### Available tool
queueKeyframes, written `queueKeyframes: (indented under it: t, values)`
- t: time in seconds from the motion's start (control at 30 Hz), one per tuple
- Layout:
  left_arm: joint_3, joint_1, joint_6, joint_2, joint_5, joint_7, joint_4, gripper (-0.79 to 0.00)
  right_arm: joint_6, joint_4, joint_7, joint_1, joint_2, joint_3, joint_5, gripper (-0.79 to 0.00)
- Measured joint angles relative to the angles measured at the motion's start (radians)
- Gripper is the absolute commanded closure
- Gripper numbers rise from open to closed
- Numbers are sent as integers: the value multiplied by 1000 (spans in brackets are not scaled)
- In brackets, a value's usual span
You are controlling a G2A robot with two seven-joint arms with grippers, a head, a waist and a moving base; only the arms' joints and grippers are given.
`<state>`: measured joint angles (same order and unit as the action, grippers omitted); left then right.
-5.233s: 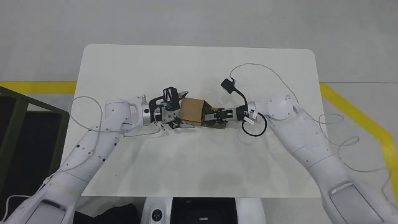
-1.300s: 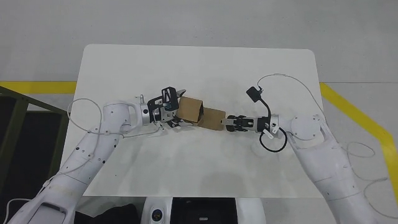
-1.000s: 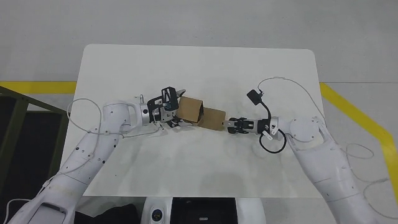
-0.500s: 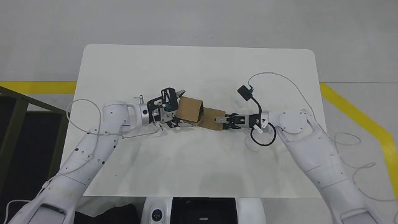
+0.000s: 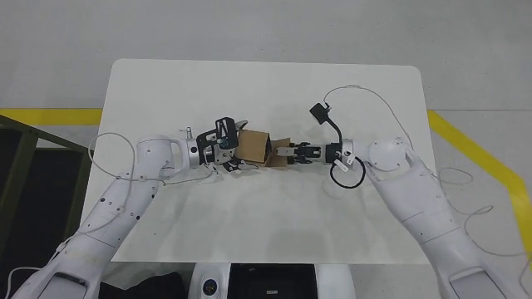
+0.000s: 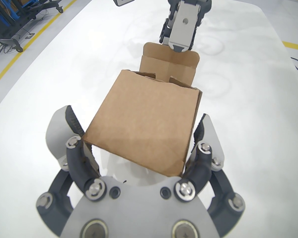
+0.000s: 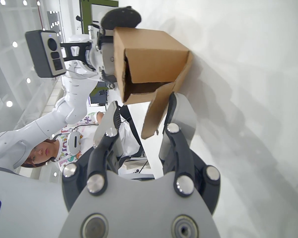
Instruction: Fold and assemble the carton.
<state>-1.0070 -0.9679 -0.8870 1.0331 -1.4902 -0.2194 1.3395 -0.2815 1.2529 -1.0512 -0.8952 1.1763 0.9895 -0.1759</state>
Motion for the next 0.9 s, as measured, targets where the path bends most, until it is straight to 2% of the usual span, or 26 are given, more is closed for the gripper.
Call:
queueKeyframes:
  t: [0.33, 0.63, 0.9]
  values:
    - [0, 1, 2, 1, -5, 4, -4, -785, -44, -42, -4, 57, 30, -68, -55, -345]
    - [-1, 2, 2, 1, -10, 2, -8, -785, -62, -92, 1, 64, 38, -81, -69, -259]
    - [-2, 2, -1, 0, -15, 2, -11, -785, -83, -106, 6, 61, 45, -86, -97, -240]
